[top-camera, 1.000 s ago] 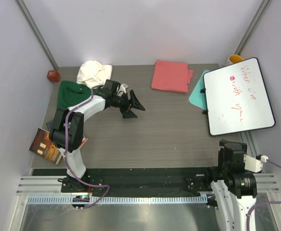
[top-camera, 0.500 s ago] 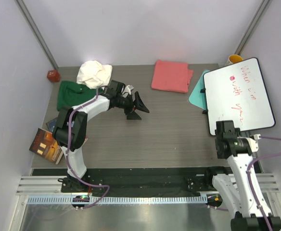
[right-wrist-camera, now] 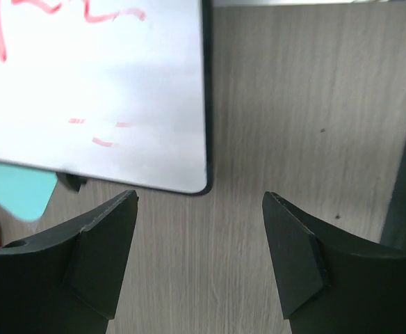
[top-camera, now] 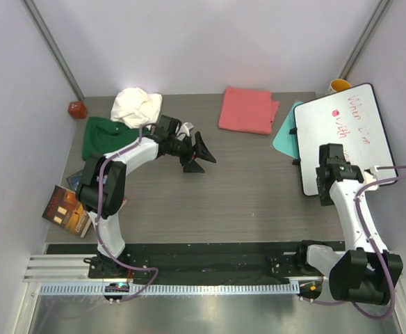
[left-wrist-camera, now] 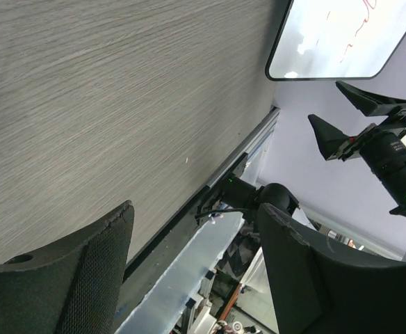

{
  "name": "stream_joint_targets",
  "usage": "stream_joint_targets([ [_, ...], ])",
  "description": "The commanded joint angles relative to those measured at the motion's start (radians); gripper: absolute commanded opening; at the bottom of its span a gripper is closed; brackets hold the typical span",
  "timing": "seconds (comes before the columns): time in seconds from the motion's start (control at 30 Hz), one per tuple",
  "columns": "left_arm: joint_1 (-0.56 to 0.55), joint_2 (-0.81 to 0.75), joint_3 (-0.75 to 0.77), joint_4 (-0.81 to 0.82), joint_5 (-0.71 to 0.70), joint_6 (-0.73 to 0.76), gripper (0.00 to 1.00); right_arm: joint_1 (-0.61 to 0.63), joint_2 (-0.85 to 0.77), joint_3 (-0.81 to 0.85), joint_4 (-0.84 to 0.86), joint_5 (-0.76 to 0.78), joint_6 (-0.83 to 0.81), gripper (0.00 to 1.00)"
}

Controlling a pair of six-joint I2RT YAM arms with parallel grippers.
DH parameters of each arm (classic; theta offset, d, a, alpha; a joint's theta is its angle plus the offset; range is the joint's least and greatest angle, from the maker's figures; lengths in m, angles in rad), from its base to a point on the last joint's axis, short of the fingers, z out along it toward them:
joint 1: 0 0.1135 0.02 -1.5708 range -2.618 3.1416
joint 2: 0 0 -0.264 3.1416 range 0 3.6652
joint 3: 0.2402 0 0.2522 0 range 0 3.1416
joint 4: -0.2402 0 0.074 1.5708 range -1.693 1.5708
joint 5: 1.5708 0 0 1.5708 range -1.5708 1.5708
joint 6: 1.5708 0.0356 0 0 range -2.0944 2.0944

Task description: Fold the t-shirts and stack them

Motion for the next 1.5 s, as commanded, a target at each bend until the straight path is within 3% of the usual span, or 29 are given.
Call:
stream_joint_targets([
  [0.0,0.007,0.001,0.047,-0.006,0.032,0.019,0.72,-0.085,0.096,0.146,-0.13,0.079,0.017,0.78],
  [0.1,0.007,0.016,0.053,-0.004,0.036,0.014,0.72,-0.113,0.257,0.29,-0.243,0.108,-0.04,0.81],
  [0.23,0.009,0.015,0.045,-0.006,0.036,0.016,0.72,-0.151,0.334,0.33,-0.312,0.102,-0.066,0.84],
  [0.67,0.01,0.016,0.033,0.002,0.035,0.017,0.72,-0.365,0.117,0.114,-0.13,-0.067,-0.316,0.86],
  [0.83,0.01,0.016,0.025,0.008,0.039,0.014,0.73,-0.388,0.135,0.079,-0.125,-0.099,-0.342,0.87],
  [0.97,0.01,0.016,0.019,0.011,0.038,0.016,0.73,-0.388,0.146,0.065,0.042,-0.2,-0.526,0.91],
  [1.1,0.01,0.019,0.018,0.01,0.039,0.011,0.73,-0.397,0.066,0.034,0.097,-0.215,-0.586,0.92],
  [1.47,0.006,0.013,-0.002,0.011,0.03,0.014,0.73,-0.541,0.094,-0.091,0.223,-0.433,-0.684,0.92],
])
